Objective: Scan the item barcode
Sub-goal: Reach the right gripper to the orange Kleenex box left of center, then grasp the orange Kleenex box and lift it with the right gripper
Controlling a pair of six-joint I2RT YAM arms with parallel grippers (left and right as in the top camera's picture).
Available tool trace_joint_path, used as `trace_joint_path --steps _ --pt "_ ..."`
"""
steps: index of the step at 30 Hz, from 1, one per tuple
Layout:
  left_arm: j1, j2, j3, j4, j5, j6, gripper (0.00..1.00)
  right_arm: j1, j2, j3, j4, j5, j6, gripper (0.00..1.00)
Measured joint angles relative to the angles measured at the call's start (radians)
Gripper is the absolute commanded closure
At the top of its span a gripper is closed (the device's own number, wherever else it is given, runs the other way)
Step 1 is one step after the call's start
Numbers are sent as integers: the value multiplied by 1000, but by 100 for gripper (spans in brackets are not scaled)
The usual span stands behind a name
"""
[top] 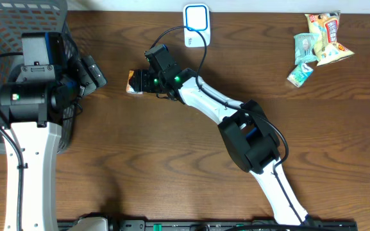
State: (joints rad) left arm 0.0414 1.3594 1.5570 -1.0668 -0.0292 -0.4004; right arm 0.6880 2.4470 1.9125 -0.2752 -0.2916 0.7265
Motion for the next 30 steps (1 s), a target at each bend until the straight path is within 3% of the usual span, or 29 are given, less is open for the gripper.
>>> trace_joint_path --steps 8,14,30 --pt "0 0 0 0 0 0 2 -44 -9 4 -58 6 -60 41" --pt "0 0 0 0 0 0 2 -78 -22 3 -86 26 -86 36" --pt "0 0 0 0 0 0 2 -4 -22 1 -63 66 -113 37"
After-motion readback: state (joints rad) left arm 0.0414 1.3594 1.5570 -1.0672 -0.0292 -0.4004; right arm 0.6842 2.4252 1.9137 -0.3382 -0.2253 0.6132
